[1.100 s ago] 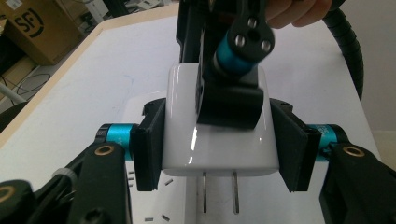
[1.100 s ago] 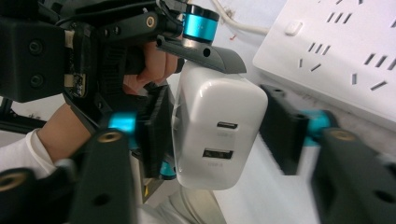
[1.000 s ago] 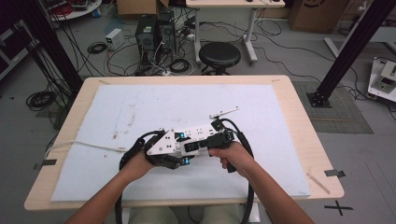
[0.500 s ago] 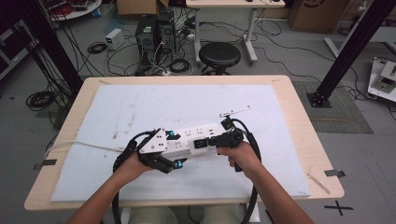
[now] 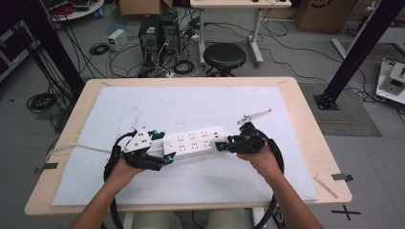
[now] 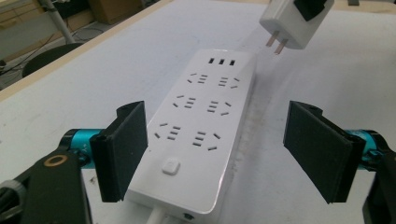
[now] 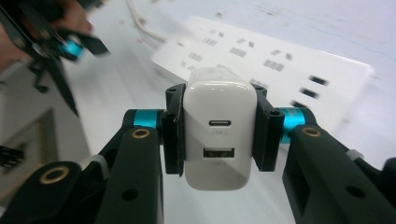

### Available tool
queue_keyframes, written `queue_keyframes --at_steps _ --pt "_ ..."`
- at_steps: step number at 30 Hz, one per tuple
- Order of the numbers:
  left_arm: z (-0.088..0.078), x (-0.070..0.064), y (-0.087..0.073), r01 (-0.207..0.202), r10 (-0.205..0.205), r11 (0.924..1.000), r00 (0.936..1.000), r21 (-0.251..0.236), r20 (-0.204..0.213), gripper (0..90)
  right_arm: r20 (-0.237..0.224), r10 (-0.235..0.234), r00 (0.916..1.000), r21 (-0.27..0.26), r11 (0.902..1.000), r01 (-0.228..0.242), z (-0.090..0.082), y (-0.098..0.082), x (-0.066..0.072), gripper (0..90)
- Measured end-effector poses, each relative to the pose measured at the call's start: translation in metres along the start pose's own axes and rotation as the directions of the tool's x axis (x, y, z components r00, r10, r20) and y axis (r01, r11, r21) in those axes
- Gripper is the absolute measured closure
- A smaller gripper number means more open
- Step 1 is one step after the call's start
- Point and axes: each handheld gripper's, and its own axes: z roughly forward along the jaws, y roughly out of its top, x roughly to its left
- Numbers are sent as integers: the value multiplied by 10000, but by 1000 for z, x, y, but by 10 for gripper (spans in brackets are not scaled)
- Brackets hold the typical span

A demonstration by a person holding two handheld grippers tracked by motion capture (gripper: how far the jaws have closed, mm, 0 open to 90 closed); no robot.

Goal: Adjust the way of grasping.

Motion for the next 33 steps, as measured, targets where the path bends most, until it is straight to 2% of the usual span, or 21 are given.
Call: queue_keyframes --at_steps 3,6,9,12,18,23,26,28,29,33 --pt "-4 3 -1 305 -310 9994 9992 -175 -240 219 306 -269 9992 95 9996 266 -6 -4 -1 632" --pt "-8 6 -1 440 -451 9987 9981 -270 -418 219 637 -383 9972 258 9990 367 -13 -6 -2 632" --pt "-11 8 -2 588 -610 9974 9967 -409 -543 219 708 -347 9969 294 9990 327 -18 -7 -3 632" --pt "-15 11 -4 770 -788 9963 9956 -374 -501 219 739 -267 9969 311 9992 245 -22 -8 -5 632" --pt "-26 15 -8 1281 -1307 9907 9895 -455 -614 219 1171 -324 9926 437 9987 274 -36 -9 -10 632" --pt "-38 17 -13 1459 -1500 9879 9852 -532 -825 219 1388 -221 9901 468 9988 157 -45 -12 -13 632" --pt "-44 20 -16 1561 -1614 9860 9820 -594 -983 219 1659 -241 9858 583 9982 146 -48 -13 -14 632" --pt "-44 20 -16 1561 -1614 9860 9820 -594 -983 219 1672 -324 9854 585 9980 229 -49 -13 -15 632" --pt "-49 23 -20 1733 -1800 9824 9781 -698 -1045 219 1668 -401 9852 686 9972 289 -51 -13 -15 632" --pt "-53 20 -21 1719 -1791 9825 9776 -715 -1109 219 1635 -570 9849 867 9953 433 -53 -7 -17 632"
